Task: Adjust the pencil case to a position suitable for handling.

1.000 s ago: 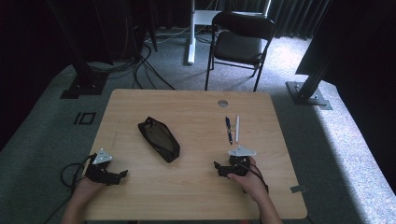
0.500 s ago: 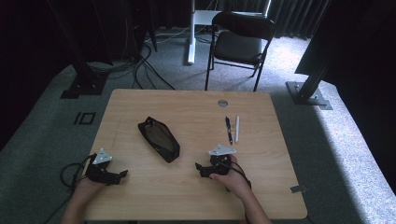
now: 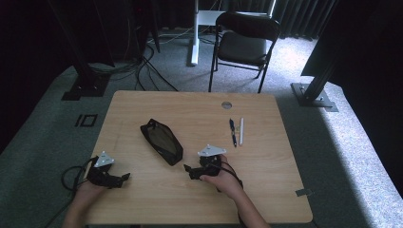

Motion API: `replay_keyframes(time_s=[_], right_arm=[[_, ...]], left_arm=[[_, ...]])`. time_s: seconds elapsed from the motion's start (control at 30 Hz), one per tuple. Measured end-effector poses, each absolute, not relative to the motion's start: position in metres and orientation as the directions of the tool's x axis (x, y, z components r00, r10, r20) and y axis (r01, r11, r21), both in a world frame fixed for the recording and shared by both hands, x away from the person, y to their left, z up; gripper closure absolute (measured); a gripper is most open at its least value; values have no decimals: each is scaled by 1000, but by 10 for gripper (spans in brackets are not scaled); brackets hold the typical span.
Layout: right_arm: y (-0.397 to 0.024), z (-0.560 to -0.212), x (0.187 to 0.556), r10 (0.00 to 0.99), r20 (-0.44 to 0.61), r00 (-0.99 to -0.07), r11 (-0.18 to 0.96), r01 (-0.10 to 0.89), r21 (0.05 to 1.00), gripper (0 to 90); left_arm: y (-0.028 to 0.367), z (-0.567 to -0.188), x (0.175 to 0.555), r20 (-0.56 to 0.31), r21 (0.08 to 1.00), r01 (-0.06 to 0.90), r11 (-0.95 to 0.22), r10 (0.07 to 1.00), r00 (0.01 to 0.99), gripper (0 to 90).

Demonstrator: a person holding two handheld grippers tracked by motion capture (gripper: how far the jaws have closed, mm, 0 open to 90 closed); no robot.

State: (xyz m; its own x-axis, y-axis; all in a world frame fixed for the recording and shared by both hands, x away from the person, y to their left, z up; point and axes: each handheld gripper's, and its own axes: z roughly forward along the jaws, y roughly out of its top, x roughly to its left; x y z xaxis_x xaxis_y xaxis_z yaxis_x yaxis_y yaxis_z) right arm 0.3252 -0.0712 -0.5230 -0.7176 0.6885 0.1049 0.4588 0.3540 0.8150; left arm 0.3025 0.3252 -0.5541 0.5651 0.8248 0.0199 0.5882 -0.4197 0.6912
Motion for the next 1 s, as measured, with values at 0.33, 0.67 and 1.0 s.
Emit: replay_keyframes(time_s=[0.33,0.67,1.0], right_arm=[[-42,-515,332,658,82,-748,374,420,827,259],[-29,-517,342,679,75,-731,380,437,816,539],[-37,-516,347,698,84,-712,381,467,798,727]], left_arm=[[325,-554,302,20,692,588,-419,825,565,16],[325,-554,302,19,692,588,-419,825,565,16],[326,-554,302,19,692,589,-418,826,563,16]])
